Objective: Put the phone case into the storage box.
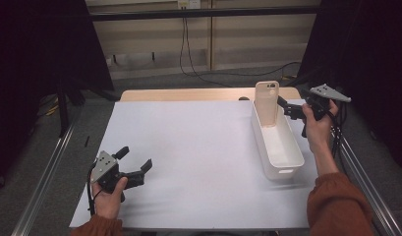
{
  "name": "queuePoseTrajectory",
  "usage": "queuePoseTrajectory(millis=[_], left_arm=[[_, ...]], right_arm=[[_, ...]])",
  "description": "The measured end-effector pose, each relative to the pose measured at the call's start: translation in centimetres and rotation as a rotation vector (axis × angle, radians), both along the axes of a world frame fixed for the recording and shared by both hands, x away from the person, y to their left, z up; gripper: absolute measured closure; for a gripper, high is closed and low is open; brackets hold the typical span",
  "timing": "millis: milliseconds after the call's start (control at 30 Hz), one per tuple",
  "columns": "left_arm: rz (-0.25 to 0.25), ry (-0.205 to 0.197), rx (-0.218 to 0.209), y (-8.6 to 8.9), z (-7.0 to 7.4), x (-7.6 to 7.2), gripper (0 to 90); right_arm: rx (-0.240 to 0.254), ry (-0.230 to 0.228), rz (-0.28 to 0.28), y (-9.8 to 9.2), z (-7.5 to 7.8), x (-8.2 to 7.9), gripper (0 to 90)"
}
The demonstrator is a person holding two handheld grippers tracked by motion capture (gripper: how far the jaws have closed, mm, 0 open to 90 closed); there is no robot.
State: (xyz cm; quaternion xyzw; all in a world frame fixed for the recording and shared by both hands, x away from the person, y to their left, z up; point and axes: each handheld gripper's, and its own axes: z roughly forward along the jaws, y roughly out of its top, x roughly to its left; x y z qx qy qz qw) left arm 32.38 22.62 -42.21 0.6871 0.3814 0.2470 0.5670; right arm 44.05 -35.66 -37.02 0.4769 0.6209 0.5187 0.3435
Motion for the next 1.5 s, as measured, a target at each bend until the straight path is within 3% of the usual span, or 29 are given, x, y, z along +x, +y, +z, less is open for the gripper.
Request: queuePoseTrajectory(millis=[767,1500], left_arm=[[0.023,-0.004,-0.011,0.5,0.0,-0.1,3.0],[0.009,-0.013,-0.030,0.7,0.3,-0.5,2.7]], right_arm=[[0.014,-0.040,0.022,-0.3,0.1,-4.3,0.0],[0.005,-0.057,0.044,0.1,0.1,-10.3,0.0]])
